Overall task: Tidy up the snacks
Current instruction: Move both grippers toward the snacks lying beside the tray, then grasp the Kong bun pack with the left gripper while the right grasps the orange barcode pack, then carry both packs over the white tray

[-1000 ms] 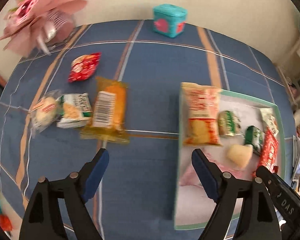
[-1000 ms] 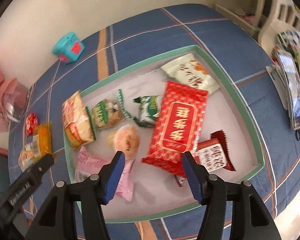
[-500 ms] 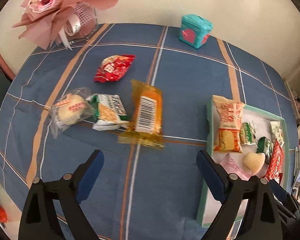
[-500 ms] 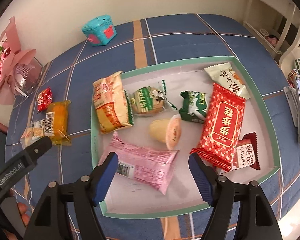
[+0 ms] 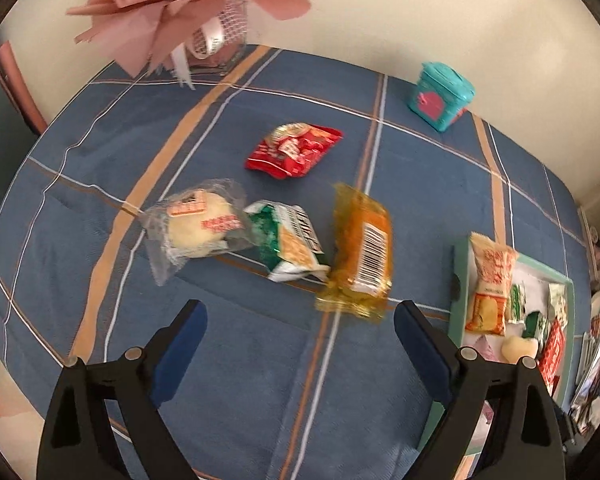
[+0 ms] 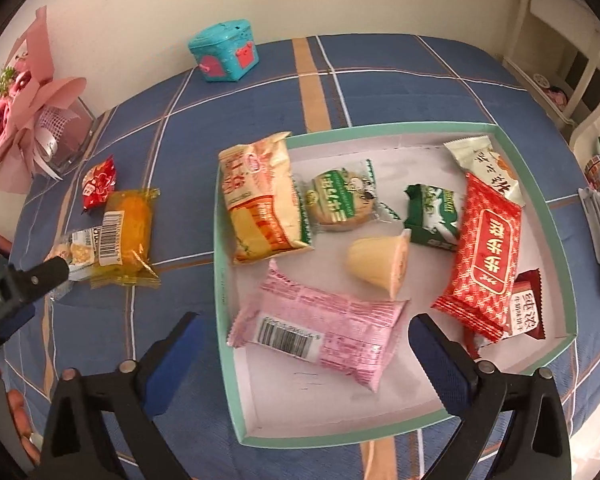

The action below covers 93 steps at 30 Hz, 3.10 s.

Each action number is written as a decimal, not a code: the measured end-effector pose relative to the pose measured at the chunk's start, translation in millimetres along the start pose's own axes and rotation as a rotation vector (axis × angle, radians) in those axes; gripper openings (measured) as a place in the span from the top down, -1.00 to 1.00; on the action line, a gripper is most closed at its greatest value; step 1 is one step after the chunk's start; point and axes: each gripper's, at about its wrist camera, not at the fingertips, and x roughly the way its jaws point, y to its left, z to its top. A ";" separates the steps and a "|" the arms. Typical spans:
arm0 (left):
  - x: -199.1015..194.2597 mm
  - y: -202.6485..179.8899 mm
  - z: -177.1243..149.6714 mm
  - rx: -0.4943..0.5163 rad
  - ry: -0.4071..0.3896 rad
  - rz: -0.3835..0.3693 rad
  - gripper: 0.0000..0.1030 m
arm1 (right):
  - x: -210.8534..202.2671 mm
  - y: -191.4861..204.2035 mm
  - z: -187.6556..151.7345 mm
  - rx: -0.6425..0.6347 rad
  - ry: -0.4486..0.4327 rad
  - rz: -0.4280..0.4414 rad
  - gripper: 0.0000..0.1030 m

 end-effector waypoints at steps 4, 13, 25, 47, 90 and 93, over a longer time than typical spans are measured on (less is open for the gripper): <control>-1.4 20.6 6.3 -0.042 -0.019 0.004 -0.91 | 0.8 11.3 -0.8 -0.013 -0.010 0.014 -1.00; -4.0 76.7 16.1 -0.155 -0.062 0.033 -0.92 | 0.4 48.9 -3.8 -0.044 -0.038 0.108 -1.00; 5.9 135.8 20.9 -0.284 -0.065 0.044 -0.92 | 12.2 100.9 -5.8 -0.081 -0.041 0.208 -1.00; 70.6 106.3 47.5 -0.253 0.029 -0.087 -0.90 | 63.7 131.7 36.0 -0.088 -0.042 0.232 -0.76; 7.5 84.5 15.5 -0.179 -0.006 -0.092 -0.21 | -2.5 113.1 1.7 -0.091 -0.042 0.233 0.15; 2.5 75.1 14.6 -0.160 -0.016 -0.093 -0.21 | -8.7 105.9 -0.1 -0.078 -0.045 0.237 0.15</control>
